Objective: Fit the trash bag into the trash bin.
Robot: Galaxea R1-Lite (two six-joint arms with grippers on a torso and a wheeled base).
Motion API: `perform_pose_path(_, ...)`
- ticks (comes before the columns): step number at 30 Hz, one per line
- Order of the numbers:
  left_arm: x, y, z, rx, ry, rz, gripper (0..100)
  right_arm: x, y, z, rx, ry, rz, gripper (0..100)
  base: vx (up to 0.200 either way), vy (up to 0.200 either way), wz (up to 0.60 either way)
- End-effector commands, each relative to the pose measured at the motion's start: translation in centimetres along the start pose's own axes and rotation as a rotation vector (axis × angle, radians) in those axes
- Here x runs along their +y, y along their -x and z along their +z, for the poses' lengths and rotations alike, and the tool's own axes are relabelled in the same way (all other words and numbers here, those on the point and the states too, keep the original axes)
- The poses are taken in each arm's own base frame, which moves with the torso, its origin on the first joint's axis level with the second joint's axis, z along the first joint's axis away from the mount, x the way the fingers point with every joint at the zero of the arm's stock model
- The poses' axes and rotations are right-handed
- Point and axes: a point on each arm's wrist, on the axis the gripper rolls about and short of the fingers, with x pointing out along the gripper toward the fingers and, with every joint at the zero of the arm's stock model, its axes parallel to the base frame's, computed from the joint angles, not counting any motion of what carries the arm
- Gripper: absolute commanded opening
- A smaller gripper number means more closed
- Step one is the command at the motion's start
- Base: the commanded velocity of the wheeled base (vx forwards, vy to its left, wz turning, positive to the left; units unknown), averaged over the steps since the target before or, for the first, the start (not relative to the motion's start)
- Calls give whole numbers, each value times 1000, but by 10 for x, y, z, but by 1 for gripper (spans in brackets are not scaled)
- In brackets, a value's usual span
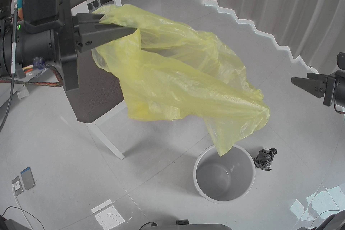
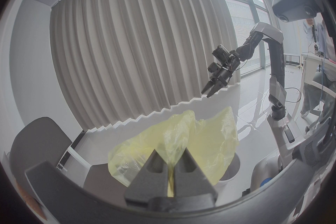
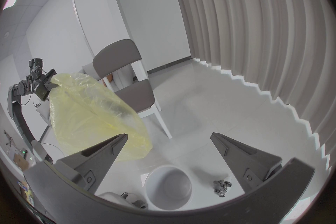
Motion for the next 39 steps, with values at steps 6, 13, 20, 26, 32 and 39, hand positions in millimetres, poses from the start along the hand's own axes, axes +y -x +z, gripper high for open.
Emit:
perform_pose_path(6,-5,7,11,-52,-14,-23,0,13,-24,-24,113,-57,90,100,0,0,0)
perform_pose_path(13,-6,5,10,-54,-15,-28,0,18,-40,-26,131,-44,131,100,0,0,0)
perform_pose_path(20,-6,0,11,-73,-20,-26,0,32,-41,-35,146,-27,182,100,0,0,0)
perform_pose_path(26,-3,-1,10,-67,-20,-16,0,35,-21,-49,160,-21,191,100,0,0,0)
perform_pose_path(32,1,3,18,-92,-31,4,0,35,-20,-60,191,-9,197,100,0,0,0)
perform_pose_path(39,1,4,23,-109,-37,5,0,35,-42,-53,171,-3,207,100,0,0,0)
